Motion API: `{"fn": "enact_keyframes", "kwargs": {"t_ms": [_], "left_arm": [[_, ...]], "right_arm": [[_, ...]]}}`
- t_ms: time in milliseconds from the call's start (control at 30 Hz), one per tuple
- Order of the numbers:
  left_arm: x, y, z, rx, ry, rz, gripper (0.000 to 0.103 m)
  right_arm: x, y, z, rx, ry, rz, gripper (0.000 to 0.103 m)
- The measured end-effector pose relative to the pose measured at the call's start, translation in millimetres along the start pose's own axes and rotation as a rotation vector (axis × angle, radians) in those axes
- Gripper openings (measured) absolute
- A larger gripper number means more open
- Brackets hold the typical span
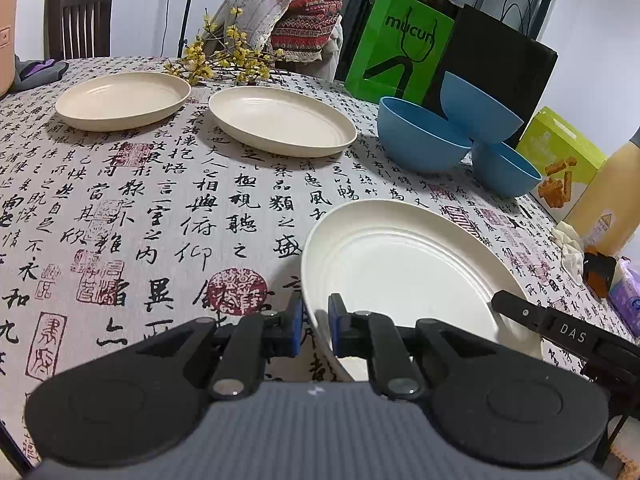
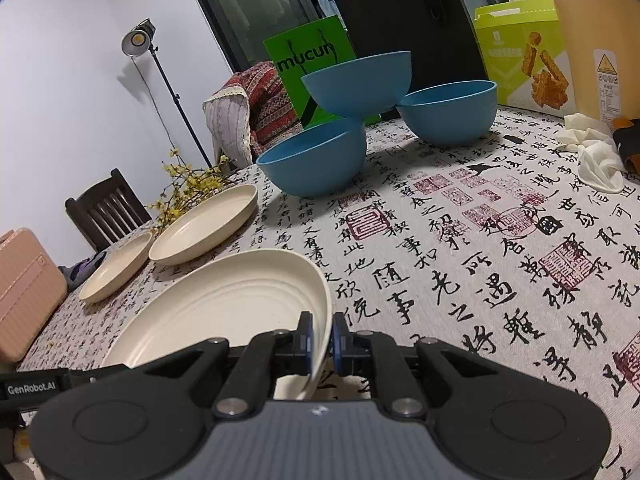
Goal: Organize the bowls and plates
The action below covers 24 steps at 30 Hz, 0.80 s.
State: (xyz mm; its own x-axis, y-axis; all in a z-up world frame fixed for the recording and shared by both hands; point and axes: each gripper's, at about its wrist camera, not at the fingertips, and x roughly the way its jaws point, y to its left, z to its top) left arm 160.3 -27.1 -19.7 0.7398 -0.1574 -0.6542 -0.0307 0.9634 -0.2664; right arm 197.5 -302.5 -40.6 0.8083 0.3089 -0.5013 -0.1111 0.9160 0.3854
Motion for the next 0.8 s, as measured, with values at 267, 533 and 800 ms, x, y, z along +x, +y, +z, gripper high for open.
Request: {"fn": "enact_keyframes", "kwargs": {"t_ms": [267, 533, 800], "left_arm": [[4.4, -0.6, -2.6, 0.004, 0.013, 0.004, 0.014], [8.6, -0.2, -5.6, 0.005, 0.023, 0.008, 0.014], [9.6, 1.2, -7.0, 0.003, 0.026, 0.003, 0.014]], "right_arm": [[1.8, -1.9, -3.4, -0.006, 0.004, -0.004, 0.009], [2.1, -2.6, -5.8, -0.01, 0.005, -0.007, 0.009], [2.6, -3.4, -7.0, -0.015, -0.003, -0.002, 0.009]]}}
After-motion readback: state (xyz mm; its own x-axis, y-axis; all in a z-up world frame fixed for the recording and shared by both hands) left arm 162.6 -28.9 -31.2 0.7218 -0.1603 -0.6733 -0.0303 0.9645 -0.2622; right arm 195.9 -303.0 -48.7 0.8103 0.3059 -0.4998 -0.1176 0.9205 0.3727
